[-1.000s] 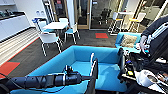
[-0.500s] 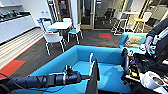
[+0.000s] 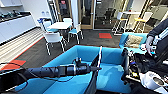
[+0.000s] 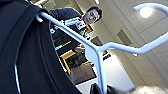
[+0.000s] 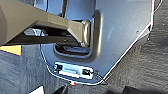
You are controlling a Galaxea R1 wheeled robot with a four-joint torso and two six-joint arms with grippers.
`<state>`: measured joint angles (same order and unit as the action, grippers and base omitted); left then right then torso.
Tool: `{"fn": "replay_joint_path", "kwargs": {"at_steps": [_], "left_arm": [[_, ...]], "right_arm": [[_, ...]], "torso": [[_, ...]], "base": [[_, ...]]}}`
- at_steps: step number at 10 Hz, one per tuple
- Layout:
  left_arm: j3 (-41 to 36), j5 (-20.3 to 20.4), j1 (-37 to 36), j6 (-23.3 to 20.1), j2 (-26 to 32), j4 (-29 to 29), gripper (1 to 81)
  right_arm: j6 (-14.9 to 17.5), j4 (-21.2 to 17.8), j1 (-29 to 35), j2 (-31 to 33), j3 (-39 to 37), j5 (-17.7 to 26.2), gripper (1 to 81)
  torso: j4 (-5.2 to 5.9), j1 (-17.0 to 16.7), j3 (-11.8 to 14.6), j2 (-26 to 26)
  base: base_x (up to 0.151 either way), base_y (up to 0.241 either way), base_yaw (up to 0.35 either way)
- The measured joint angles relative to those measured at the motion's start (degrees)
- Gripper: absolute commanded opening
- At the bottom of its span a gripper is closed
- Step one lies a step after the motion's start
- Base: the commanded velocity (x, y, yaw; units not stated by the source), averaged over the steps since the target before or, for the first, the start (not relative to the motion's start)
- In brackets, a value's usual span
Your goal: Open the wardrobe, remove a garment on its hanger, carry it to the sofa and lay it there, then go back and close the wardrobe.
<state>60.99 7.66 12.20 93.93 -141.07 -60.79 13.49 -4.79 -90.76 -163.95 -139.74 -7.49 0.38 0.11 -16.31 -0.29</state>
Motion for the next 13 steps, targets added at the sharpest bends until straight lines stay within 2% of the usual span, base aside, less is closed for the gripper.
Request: {"fn": "replay_joint_path", "kwargs": {"at_steps": [4, 9, 11, 13], "left_arm": [[10.8, 0.1, -4.4, 4.3, -9.2, 0.0, 1.0], [29.5, 0.1, -8.0, 8.8, -19.2, 0.0, 1.0], [33.9, 0.3, -10.0, 9.7, -20.6, 0.0, 1.0], [38.5, 0.0, -10.6, 10.1, -19.5, 0.0, 1.0]], "right_arm": [[0.0, 0.0, 0.5, -0.1, 0.0, 0.0, 81.1], [0.0, 0.0, 0.6, -0.3, 0.0, 0.0, 81.1], [0.0, 0.0, 0.6, -0.4, 0.0, 0.0, 81.1], [0.0, 0.0, 0.7, -0.4, 0.0, 0.0, 81.1]], "torso": [[0.0, 0.0, 0.0, 0.0], [0.0, 0.0, 0.0, 0.0], [0.0, 0.0, -0.1, 0.0], [0.0, 0.0, -0.1, 0.0]], "base": [[0.0, 0.0, 0.0], [0.0, 0.0, 0.0], [0.0, 0.0, 0.0], [0.0, 0.0, 0.0]]}}
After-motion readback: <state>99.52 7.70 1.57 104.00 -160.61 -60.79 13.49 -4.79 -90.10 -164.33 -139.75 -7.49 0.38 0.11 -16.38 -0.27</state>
